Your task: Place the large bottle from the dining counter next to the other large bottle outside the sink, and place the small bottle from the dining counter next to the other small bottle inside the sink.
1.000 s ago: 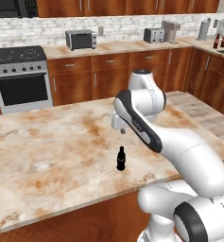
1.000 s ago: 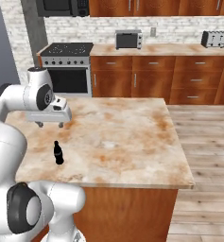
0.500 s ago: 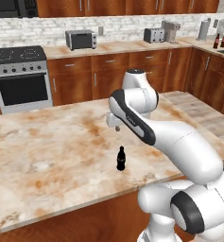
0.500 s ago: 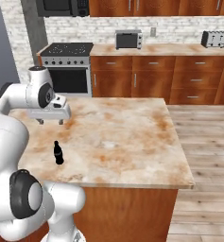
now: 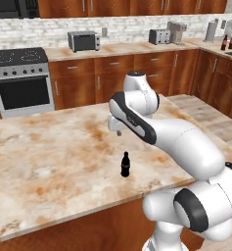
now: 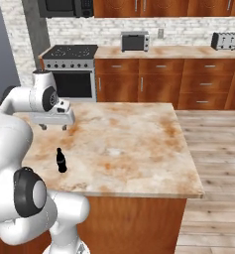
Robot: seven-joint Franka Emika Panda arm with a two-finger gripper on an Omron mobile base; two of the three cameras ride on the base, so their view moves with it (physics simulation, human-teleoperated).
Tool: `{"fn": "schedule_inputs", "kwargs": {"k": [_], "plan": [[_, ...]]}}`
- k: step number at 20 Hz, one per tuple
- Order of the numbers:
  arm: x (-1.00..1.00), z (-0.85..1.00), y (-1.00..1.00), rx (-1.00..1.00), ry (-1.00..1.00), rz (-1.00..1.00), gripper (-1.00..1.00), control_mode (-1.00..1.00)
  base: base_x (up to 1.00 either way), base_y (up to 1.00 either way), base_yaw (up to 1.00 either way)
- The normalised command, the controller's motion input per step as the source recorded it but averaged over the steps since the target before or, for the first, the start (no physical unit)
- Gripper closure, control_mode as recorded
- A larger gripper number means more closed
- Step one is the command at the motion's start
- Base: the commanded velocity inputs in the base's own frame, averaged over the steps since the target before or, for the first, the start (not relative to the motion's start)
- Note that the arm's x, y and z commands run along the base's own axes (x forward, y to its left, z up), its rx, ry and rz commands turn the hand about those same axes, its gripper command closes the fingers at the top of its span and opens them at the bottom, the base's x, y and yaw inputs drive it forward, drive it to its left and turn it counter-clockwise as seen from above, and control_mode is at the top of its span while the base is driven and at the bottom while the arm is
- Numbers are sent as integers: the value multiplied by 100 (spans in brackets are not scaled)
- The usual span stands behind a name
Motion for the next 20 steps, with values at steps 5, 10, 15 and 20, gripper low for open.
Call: {"fn": "schedule_inputs", "kwargs": {"k": [5,10,15,20], "plan": [[-22,-27,0,0,3,0,-100,-100,0,0,0],[0,-38,0,0,0,0,-100,-100,0,0,0],[29,-21,0,0,0,0,-100,-100,0,0,0],[34,-11,0,0,0,0,-100,-100,0,0,0]]}}
